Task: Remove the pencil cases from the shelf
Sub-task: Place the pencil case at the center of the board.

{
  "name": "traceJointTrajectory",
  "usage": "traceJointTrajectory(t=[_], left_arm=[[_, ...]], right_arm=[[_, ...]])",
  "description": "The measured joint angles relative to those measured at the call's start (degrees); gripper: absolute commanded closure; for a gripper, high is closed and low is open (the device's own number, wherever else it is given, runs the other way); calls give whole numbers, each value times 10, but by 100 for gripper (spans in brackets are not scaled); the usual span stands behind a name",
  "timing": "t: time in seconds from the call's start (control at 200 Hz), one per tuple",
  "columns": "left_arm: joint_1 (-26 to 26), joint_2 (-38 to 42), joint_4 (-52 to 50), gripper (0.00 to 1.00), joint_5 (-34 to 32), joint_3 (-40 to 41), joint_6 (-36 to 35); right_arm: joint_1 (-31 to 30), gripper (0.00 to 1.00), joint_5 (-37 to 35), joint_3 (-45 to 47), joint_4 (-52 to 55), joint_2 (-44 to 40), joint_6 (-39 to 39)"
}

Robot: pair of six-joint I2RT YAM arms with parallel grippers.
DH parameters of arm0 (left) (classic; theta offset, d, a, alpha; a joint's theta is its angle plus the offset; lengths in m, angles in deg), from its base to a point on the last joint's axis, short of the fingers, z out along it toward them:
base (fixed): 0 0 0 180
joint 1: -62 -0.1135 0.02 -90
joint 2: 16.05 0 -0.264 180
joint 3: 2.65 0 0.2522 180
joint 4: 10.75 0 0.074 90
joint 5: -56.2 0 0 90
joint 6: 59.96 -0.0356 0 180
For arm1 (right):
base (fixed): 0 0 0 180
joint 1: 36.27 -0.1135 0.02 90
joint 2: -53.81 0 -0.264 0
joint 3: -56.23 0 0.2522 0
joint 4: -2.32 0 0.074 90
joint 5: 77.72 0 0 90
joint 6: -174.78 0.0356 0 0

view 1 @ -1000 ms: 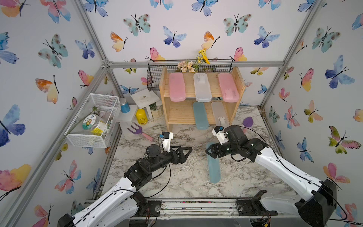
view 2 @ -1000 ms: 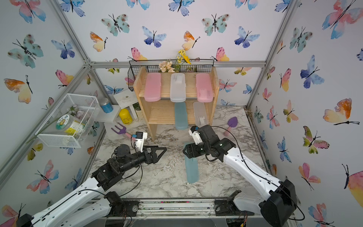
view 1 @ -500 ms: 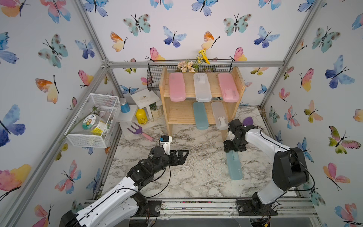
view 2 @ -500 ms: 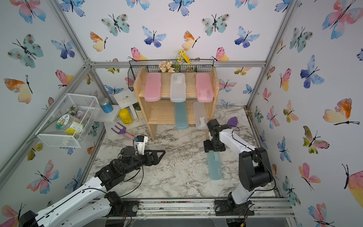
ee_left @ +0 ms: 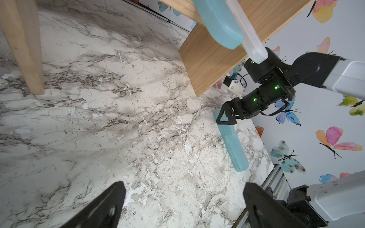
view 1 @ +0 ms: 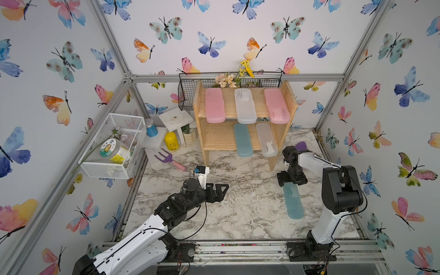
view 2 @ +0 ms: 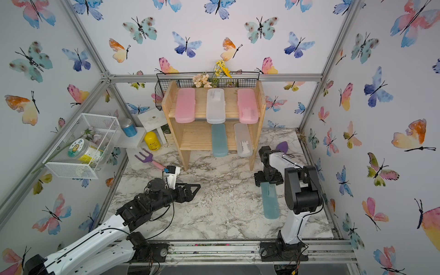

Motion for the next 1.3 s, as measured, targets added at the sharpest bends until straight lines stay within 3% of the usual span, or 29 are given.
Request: traceJointTrajectory(t=[0.195,0.235,0.265,0.29,0.35,0.37,0.561,0.906,1.296], left_arm=[[0,0,-2,1,0,0,-2],[0,0,-3,1,0,0,-2],[0,0,-4,1,0,0,-2],[0,0,-5,1,0,0,-2],[0,0,-7,1,-1,0,-2],[0,0,-8,1,-1,0,-2],[0,1,-8,1,-10,0,-1],[0,1,-16,1,-13,0,-1],[0,-2,-30,1,-26,0,-1]], right_arm=[[0,1,18,7,-23,-77,3],[0,7,25,16,-30,-109,5],[0,18,29,25,-33,-130,8],[0,36,31,33,-35,-150,11],[0,90,37,54,-36,-189,16],[0,97,40,62,-36,-202,19],[0,98,78,104,-44,-238,50],[0,98,95,208,-92,-198,110],[0,98,90,201,-97,-175,134]])
